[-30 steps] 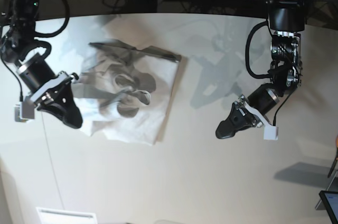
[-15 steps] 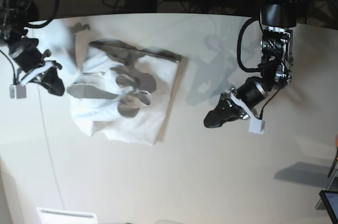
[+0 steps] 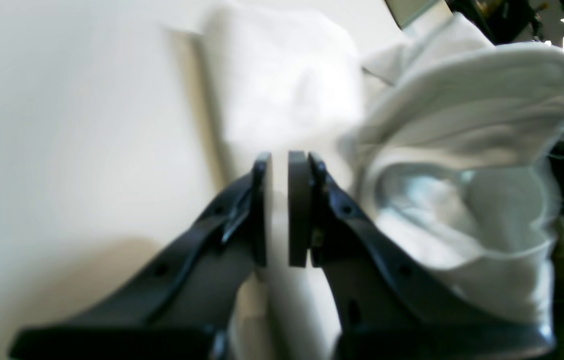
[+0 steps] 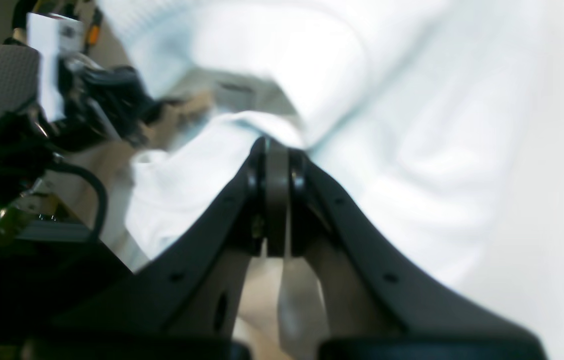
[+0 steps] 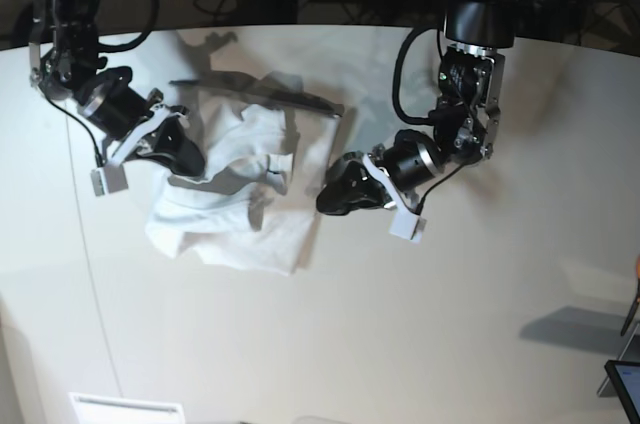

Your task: Fold the T-shirt properly

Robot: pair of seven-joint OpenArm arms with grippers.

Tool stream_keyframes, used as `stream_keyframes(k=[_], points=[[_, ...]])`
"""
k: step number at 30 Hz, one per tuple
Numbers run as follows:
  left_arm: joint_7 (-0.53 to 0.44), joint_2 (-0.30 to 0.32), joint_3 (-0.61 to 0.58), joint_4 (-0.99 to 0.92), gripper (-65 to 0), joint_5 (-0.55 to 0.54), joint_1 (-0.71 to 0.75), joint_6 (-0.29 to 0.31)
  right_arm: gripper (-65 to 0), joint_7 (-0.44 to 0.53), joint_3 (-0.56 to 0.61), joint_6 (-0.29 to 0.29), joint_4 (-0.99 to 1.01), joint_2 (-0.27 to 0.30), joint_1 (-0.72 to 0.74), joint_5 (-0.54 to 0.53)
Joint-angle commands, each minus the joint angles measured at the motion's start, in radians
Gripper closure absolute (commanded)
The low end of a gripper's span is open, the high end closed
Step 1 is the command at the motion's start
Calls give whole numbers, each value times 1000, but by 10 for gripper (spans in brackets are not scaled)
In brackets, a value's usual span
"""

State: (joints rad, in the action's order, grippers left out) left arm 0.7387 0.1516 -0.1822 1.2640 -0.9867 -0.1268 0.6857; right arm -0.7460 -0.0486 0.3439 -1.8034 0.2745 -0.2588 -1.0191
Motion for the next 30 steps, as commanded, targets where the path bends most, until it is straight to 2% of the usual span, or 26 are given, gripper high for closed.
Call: stream_keyframes(k=[1, 4, 8, 11, 15, 17, 20, 24, 26, 30], points=[[-23, 4, 3, 18, -50, -14, -18, 12, 0, 19, 17, -13, -14, 9, 20, -20], [-23, 3, 5, 18, -50, -21, -18, 12, 0, 29, 72, -56, -9, 9, 39, -20], [-23, 16, 6, 33, -50, -22, -27, 12, 0, 30, 134, -58, 50, 7, 80, -19], [-23, 46, 6, 67, -50, -22, -21, 12, 0, 67, 194, -58, 109, -8, 91, -19], [-23, 69, 6, 89, -50, -22, -24, 12, 0, 105, 307, -58, 138, -17, 94, 47], [-23, 70, 10, 89, -50, -22, -27, 12, 0, 107, 349, -58, 135, -42, 95, 72], [-23, 70, 60, 87, -50, -22, -24, 12, 0, 104, 395, -58, 129, -60, 95, 93], [-23, 70, 89, 85, -50, -22, -26, 12, 0, 104, 401, -58, 41, -48, 115, 93], [-23, 81, 102, 85, -50, -19, -24, 12, 0, 104, 375, -58, -28, -17, 115, 89], [-23, 92, 105, 85, -50, -21, -24, 12, 0, 104, 295, -58, -163, -2, 112, 87]])
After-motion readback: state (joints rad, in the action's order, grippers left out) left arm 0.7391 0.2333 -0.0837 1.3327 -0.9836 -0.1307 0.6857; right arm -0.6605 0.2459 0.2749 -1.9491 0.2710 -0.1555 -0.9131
